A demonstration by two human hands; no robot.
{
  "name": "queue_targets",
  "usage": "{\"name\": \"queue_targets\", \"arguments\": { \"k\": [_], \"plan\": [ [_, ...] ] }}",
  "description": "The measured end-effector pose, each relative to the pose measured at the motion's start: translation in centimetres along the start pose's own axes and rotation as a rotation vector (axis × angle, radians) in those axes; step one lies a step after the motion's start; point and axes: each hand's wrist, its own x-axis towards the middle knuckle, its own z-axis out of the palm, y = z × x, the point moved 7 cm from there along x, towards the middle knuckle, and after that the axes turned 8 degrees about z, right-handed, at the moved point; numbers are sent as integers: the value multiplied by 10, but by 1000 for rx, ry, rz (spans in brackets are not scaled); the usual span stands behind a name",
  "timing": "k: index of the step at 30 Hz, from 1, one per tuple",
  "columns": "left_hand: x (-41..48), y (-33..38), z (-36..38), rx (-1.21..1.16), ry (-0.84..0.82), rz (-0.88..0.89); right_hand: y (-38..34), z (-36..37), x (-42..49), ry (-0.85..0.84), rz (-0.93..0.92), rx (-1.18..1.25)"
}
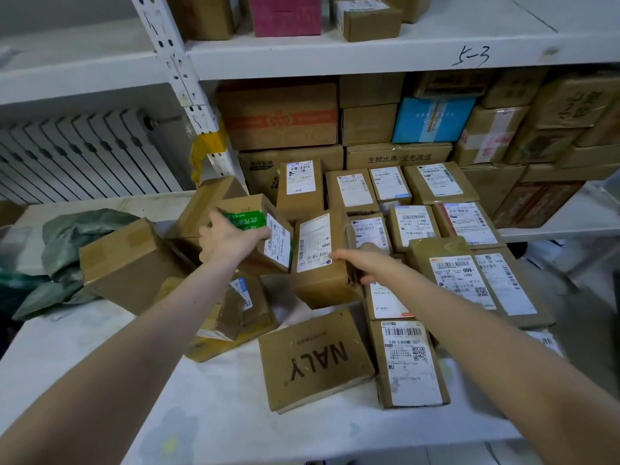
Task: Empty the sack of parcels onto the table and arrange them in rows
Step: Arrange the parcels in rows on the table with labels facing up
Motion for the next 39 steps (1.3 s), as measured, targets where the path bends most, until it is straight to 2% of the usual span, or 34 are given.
{"name": "queue_targets", "arguments": {
  "k": [3, 5, 9, 11, 14, 18, 21, 24, 26, 27, 30, 34, 37, 39],
  "plan": [
    [3, 2, 1, 2, -33, 1, -17, -8, -5, 238, -175, -397],
    [4, 3, 2, -9, -50, 1, -27, -6, -8, 328, -294, -569],
    [5, 5, 1, 2, -67, 15, -36, 14, -12, 342, -469, -822],
    [6, 5, -1, 0, -72, 20, -34, 28, -12, 270, -567, -1026],
    [7, 5, -4, -16, -71, 18, -14, 38, -1, 199, -533, -1351],
    [3, 9, -5, -31, -98, 42, -12, 37, 2, 232, -550, -1455],
    [-2, 13, -6, -57, -159, 42, -12, 35, 5, 172, -524, -1366],
    [-8, 19, -6, -94, -276, 73, -26, 23, -1, 90, -473, -792],
    [-17, 24, -5, -97, -429, 80, -40, 18, -20, -27, -477, -401],
    [-22, 25, -4, -109, -535, 62, -46, 19, -29, -120, -479, -289],
    [-42, 30, -4, -172, -831, 91, -48, 26, -51, -354, -479, -302],
    [-58, 31, -11, -392, -986, 71, -28, 29, -61, -558, -330, -250],
    [-72, 30, -11, -473, -958, 62, -16, 29, -67, -574, -310, -212],
    [-77, 32, -12, -484, -758, 41, -10, 22, -63, -492, -295, -135]
  ]
}}
